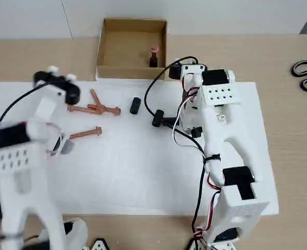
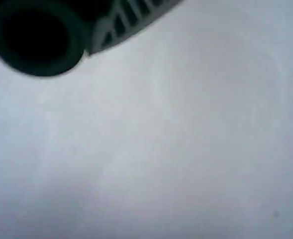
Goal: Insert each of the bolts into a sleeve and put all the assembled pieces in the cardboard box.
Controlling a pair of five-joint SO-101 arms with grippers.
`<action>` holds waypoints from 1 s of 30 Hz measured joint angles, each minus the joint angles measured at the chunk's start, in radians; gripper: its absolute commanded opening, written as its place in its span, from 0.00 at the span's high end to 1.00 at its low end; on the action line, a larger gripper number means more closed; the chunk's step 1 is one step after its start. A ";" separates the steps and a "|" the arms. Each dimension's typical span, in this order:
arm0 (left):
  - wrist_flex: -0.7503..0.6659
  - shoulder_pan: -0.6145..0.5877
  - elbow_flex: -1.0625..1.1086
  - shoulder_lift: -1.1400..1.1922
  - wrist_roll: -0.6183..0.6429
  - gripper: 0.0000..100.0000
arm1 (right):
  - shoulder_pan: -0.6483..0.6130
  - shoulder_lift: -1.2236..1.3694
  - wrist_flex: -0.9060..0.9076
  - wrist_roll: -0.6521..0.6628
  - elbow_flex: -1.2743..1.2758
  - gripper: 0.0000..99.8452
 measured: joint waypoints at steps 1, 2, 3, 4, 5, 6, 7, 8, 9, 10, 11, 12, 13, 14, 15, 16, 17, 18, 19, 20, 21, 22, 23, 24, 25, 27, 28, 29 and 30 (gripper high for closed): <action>0.000 0.017 -0.029 0.054 -0.034 0.76 | 0.002 0.000 0.000 0.000 0.000 1.00; 0.000 0.032 -0.058 0.109 -0.061 0.76 | 0.002 0.000 0.000 0.002 0.000 1.00; 0.000 0.048 -0.083 0.160 -0.091 0.76 | 0.000 0.000 0.000 0.003 0.000 1.00; 0.000 0.068 -0.109 0.213 -0.118 0.76 | 0.000 0.000 0.000 0.003 0.000 1.00; 0.000 0.084 -0.132 0.265 -0.141 0.76 | 0.000 0.000 0.000 0.003 0.000 1.00; 0.000 0.103 -0.155 0.313 -0.167 0.76 | 0.000 0.000 0.000 0.003 0.000 1.00; 0.000 0.118 -0.181 0.364 -0.195 0.76 | 0.000 0.000 0.000 0.008 0.000 1.00; 0.000 0.129 -0.209 0.411 -0.209 0.76 | 0.000 0.000 0.000 0.018 0.000 1.00; 0.000 0.137 -0.236 0.456 -0.227 0.76 | 0.000 0.000 0.000 0.031 0.000 1.00; 0.000 0.141 -0.265 0.499 -0.241 0.76 | 0.000 0.000 0.000 0.038 0.000 1.00; 0.000 0.143 -0.296 0.540 -0.250 0.76 | 0.000 0.000 0.000 0.043 0.000 1.00; 0.000 0.143 -0.342 0.595 -0.264 0.76 | 0.000 0.000 0.000 0.046 0.000 1.00; 0.000 0.143 -0.356 0.614 -0.269 0.76 | 0.000 0.000 0.000 0.049 0.000 1.00; 0.000 0.143 -0.374 0.640 -0.276 0.76 | 0.000 0.000 0.000 0.049 0.000 1.00; 0.000 0.143 -0.405 0.675 -0.285 0.76 | 0.000 0.000 0.000 0.049 0.000 1.00; 0.000 0.143 -0.433 0.713 -0.290 0.76 | 0.000 0.000 0.000 0.049 0.000 1.00; 0.000 0.144 -0.456 0.747 -0.298 0.77 | 0.000 0.000 0.000 0.049 0.000 1.00; -0.003 0.144 -0.477 0.779 -0.305 0.78 | 0.000 0.000 0.000 0.049 0.000 1.00; -0.003 0.147 -0.499 0.807 -0.313 0.79 | 0.000 0.000 0.000 0.049 0.000 1.00; -0.003 0.147 -0.519 0.836 -0.319 0.81 | 0.000 0.000 0.000 0.049 0.000 1.00; -0.005 0.147 -0.540 0.865 -0.322 0.83 | 0.000 0.000 0.000 0.049 0.000 1.00; -0.006 0.146 -0.559 0.890 -0.324 0.85 | 0.000 0.000 0.000 0.049 0.000 1.00; -0.006 0.146 -0.574 0.914 -0.324 0.86 | 0.000 0.000 0.000 0.049 0.000 1.00; -0.006 0.147 -0.589 0.939 -0.324 0.86 | 0.000 0.000 0.000 0.049 0.000 1.00; -0.006 0.147 -0.605 0.962 -0.324 0.86 | 0.000 0.000 0.000 0.049 0.000 1.00; -0.005 0.147 -0.632 0.999 -0.324 0.86 | 0.000 0.000 0.000 0.049 0.000 1.00; -0.005 0.149 -0.644 1.010 -0.327 0.86 | 0.000 0.000 0.000 0.049 0.000 1.00; -0.005 0.149 -0.652 1.020 -0.328 0.86 | 0.000 0.000 0.000 0.049 0.000 1.00; -0.003 0.150 -0.658 1.028 -0.328 0.86 | 0.000 0.000 0.000 0.049 0.000 1.00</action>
